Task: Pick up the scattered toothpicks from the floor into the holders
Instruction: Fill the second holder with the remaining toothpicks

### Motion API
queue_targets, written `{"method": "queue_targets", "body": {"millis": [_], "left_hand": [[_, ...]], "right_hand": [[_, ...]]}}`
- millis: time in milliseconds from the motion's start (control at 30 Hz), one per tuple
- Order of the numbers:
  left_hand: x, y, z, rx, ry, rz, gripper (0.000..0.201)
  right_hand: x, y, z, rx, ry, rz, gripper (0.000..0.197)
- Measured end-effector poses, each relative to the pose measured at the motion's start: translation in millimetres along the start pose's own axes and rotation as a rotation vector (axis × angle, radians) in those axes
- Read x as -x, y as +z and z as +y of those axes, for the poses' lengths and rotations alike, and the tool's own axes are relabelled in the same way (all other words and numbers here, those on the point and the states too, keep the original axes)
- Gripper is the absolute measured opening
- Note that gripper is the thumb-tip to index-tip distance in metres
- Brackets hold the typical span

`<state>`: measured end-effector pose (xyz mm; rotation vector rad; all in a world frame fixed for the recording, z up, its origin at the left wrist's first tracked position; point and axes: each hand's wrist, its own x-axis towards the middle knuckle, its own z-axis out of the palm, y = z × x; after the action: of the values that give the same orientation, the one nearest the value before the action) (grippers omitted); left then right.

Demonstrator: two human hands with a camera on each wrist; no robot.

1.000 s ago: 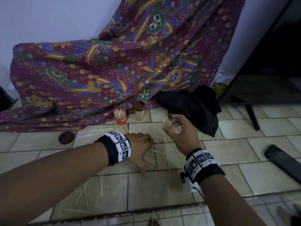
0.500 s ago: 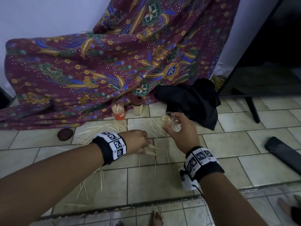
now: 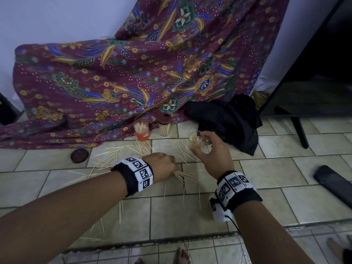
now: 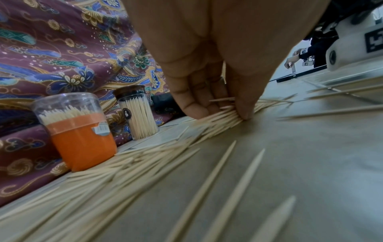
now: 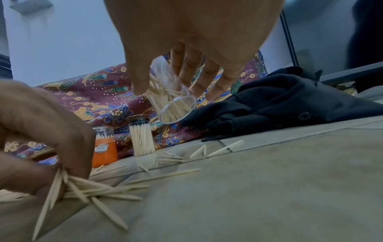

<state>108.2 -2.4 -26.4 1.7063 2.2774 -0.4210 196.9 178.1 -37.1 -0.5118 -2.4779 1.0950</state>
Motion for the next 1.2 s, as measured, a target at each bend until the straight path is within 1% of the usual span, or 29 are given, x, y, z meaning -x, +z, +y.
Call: {"method": "queue_targets", "body": {"millis": [67, 233, 467, 567, 667, 733, 833, 967, 1133, 1200], "left_hand": [[-0.3, -0.8, 2.7, 0.002, -0.007, 0.0, 0.034], [1.1, 6.7, 2.4, 0.02, -0.061, 0.006, 0.036], [-0.3, 5.4, -5.0, -0.033, -0.072, 0.035, 0.036], [0.8, 2.0, -7.8, -0.063, -0.07, 0.021, 0.034], [-0.2, -3.1, -17.2, 0.014, -0.085, -0.002, 0.038], [0.1, -7.5, -25.8, 0.086, -0.117, -0.001, 0.031], [3.6, -21.6, -38.7, 0.21, -0.136, 0.029, 0.027], [15.2, -51.3, -60.0, 0.335, -0.141, 0.111, 0.026], [24.4, -89.1, -83.5, 0.371, -0.142, 0.196, 0.02], [22.0, -102.9, -87.7, 0.358, -0.132, 0.189, 0.016]], "right_hand": [[-0.7, -0.1, 0.7, 0.002, 0.002, 0.0, 0.048], [-2.3, -0.3, 1.1, 0.004, 0.003, -0.003, 0.049], [-5.4, 0.9, -0.8, -0.007, -0.01, -0.02, 0.049], [-7.8, 1.0, -1.5, 0.0, -0.014, -0.022, 0.049], [-10.6, 0.5, -2.5, -0.001, -0.024, -0.022, 0.048], [-12.6, 0.8, -3.0, -0.004, -0.024, -0.025, 0.048], [-15.2, 1.2, -3.6, 0.0, -0.023, -0.03, 0.049], [-19.1, 2.3, -6.0, -0.008, -0.015, -0.058, 0.048], [-25.0, 9.8, -13.7, 0.009, -0.055, -0.088, 0.043], [-26.4, 14.1, -17.5, 0.022, -0.076, -0.095, 0.043]]}}
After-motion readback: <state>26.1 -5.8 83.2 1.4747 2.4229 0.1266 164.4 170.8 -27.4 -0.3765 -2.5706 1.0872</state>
